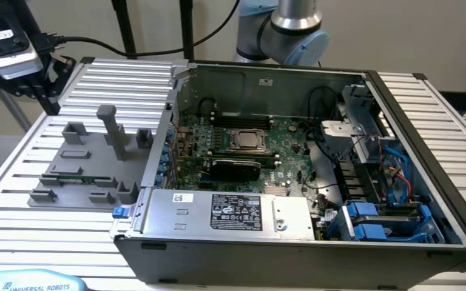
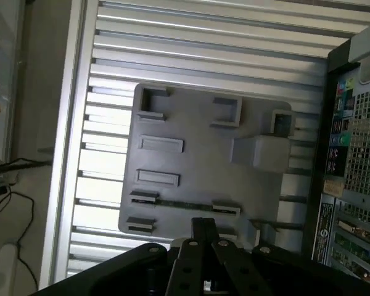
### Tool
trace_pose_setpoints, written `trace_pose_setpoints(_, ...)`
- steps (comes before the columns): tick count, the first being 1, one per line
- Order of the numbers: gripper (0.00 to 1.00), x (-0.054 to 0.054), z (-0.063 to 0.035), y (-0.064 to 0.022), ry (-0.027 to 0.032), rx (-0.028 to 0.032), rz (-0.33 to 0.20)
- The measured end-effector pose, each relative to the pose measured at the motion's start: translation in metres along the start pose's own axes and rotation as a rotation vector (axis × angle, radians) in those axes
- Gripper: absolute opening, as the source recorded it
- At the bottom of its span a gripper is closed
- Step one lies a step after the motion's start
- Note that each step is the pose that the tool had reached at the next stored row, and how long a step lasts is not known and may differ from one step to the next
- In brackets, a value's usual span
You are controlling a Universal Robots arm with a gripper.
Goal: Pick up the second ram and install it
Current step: 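Pick up the second ram and move it above second insertion slot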
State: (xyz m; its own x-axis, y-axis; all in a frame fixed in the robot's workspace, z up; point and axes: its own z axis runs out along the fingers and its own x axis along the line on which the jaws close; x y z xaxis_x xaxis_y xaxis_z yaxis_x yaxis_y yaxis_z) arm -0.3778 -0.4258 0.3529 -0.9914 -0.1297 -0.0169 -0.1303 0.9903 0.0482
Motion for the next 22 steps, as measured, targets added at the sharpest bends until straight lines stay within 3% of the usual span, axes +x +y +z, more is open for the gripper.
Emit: trace_pose_setpoints(22, 0.11, 0.0001, 0.0056, -0.0003, 0.0192, -0.0068, -0.4)
